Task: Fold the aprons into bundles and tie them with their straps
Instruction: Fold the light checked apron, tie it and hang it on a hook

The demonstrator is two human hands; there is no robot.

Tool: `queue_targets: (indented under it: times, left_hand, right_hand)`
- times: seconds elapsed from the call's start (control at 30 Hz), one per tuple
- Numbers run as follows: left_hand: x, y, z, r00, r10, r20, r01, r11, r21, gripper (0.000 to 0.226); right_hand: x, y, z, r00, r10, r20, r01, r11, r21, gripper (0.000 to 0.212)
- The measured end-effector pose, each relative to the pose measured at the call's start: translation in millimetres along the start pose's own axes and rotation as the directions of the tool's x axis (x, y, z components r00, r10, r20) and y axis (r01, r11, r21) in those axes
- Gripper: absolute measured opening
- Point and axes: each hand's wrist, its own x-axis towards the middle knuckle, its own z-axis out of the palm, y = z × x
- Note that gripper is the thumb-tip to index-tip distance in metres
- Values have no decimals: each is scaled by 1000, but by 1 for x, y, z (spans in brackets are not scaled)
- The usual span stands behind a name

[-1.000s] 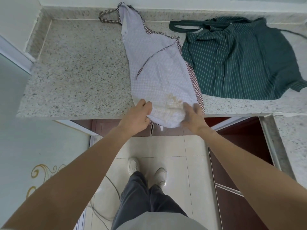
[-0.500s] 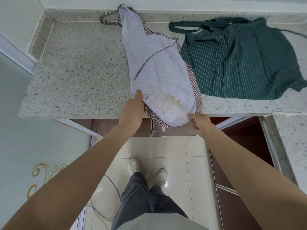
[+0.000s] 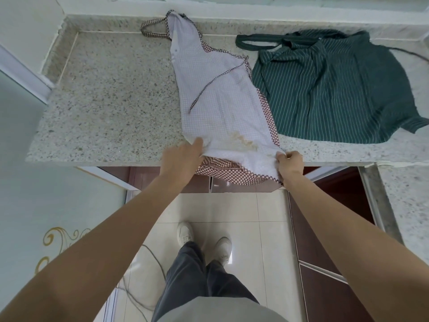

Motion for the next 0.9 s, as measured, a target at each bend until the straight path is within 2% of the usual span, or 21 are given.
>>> queue_targets:
  times: [0.07,0.1,0.17,0.23,0.33,0.4,0.47,0.5,0.53,0.6,0.63,0.67,0.7,0.73,0.77,0.8,0.87,0.9]
  left_hand:
    - [-3,-1,4,995,81,62,-85,994,65,35]
    - [-3,-3,9,988,118,95,-121,992,25,34]
    - [-3,-7,17,966,197,167,-157,962,-222,24]
    - [-2,-11,25,949,251,188,-135,869,-476,6]
    - [1,-12,30,962,243,121,-119,777,-619,47]
    - [2,-11,34,969,211,128,-79,757,-648,46]
    - [3,-13,40,956,206,207,-19,752,-659,32]
    - [2,-15,41,927,237,290,24,735,-677,27]
    - [1,-16,40,869,290,401,68,733,-677,26]
    - [1,-19,39,688,346,638,172,777,-606,31]
    - [1,-19,40,660,329,675,233,765,-600,28]
    - [5,-18,43,707,279,650,301,712,-634,20]
    - [8,-17,45,790,178,586,370,623,-689,19]
    - [12,-16,49,854,30,520,426,534,-730,27]
    - [16,-15,53,877,-112,467,460,472,-752,32]
    - [19,-13,55,880,-209,427,474,462,-749,29]
    - [26,-8,54,873,-330,359,487,552,-677,13]
    - [30,-6,55,862,-375,342,506,575,-643,25]
  right_hand:
    - [-2,0,0,1000,-19,4,19,999,-41,22]
    - [-3,0,0,1000,-25,16,27,997,-79,21]
    - [-1,1,0,999,-34,18,36,987,-156,29]
    - [1,0,-1,999,-43,26,46,986,-157,26]
    - [3,1,-1,998,-34,61,40,994,-105,16]
    - [3,-1,-1,997,-29,73,35,997,-73,27]
    - [2,-3,-1,996,-1,84,6,999,-51,37]
    - [2,-4,-1,996,10,89,-6,999,-46,40]
    - [1,-4,-1,996,24,91,-20,999,-43,40]
    - [0,-4,-1,993,48,111,-42,998,-53,31]
    - [1,-4,-2,990,50,128,-40,996,-76,24]
    - [0,-5,-2,988,50,145,-36,995,-97,17]
    - [-1,-6,-3,987,48,156,-31,994,-109,18]
    - [-1,-6,-3,985,46,165,-28,993,-111,20]
    - [1,-5,-3,984,47,171,-29,994,-106,20]
    - [1,-5,-4,984,45,174,-28,995,-98,19]
    - [3,-3,-4,984,36,172,-20,995,-93,17]
    - [3,-2,-4,985,26,168,-9,995,-101,16]
